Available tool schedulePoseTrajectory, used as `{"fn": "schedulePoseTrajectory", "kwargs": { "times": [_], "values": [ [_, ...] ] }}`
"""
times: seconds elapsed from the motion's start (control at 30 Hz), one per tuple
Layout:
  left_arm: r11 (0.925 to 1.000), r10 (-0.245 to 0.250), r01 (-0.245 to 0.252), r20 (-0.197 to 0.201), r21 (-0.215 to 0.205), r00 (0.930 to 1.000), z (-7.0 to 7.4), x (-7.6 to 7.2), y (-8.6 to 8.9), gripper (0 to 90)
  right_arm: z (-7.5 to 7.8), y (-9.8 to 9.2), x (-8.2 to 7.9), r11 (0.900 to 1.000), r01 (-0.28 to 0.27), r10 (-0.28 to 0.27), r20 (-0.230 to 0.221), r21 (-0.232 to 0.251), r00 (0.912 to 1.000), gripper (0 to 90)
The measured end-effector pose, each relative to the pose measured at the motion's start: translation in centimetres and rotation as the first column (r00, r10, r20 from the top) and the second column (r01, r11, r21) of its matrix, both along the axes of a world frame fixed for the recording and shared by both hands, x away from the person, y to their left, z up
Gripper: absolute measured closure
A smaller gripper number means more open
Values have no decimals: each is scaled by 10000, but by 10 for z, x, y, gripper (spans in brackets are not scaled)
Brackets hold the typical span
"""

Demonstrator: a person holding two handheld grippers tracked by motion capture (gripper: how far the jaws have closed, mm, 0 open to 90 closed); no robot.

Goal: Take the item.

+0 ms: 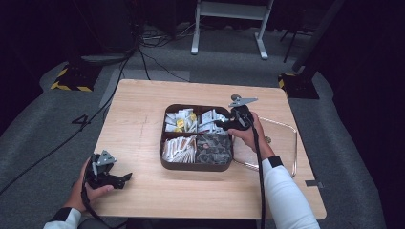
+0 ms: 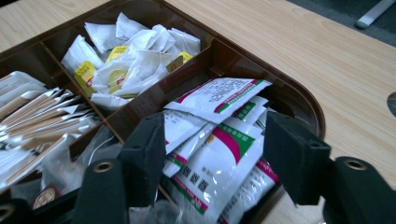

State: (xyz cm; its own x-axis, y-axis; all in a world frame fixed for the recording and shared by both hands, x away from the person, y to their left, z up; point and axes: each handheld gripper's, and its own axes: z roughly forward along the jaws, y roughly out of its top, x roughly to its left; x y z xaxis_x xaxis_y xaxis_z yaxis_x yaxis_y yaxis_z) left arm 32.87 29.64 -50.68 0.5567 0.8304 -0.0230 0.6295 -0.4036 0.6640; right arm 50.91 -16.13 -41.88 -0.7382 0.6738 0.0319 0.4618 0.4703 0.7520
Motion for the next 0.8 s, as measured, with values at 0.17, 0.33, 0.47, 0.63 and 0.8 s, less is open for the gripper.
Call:
{"fn": "schedulePoseTrajectory", "kwargs": {
  "times": [0.17,0.33,0.47,0.63,0.8],
  "values": [
    [10000,-21,20,23,34,10000,0,0,0,5,-3,16,11,9996,-5,3,-50,-286,10000,401],
    [10000,-21,21,22,35,10000,0,0,0,5,-9,29,24,9986,249,-266,-348,-469,9990,392],
    [10000,-3,3,2,5,10000,0,0,0,5,-14,38,32,9970,403,-437,-493,-666,9978,384],
    [10000,-5,5,6,7,10000,0,0,0,5,-21,43,40,9936,797,-850,-649,-803,9943,378],
    [10000,-24,24,26,40,10000,0,0,0,5,-25,44,46,9895,1164,-1249,-1015,-861,9870,363]
  ]
}}
